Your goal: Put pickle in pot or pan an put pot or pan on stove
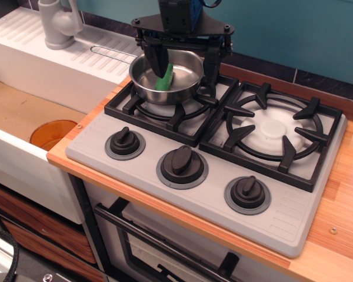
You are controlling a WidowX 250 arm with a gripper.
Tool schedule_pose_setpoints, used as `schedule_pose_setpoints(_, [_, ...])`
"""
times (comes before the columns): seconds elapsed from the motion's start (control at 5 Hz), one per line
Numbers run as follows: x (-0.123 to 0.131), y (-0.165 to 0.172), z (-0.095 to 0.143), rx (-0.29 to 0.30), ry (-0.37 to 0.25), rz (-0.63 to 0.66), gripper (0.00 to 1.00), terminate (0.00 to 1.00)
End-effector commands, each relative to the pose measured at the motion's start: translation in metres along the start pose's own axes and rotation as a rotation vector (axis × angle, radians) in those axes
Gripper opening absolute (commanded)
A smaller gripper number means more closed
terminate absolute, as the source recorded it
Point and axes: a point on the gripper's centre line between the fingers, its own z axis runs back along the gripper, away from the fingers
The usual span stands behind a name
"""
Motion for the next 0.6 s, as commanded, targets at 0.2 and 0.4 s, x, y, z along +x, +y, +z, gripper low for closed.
schedule_pose_setpoints(0.2, [0.034,0.003,-0.002,-0.009,-0.083,-0.012,1.0,0.0])
schedule_pose_setpoints(0.4, [0.051,0.009,-0.011,-0.011,-0.097,-0.034,1.0,0.0])
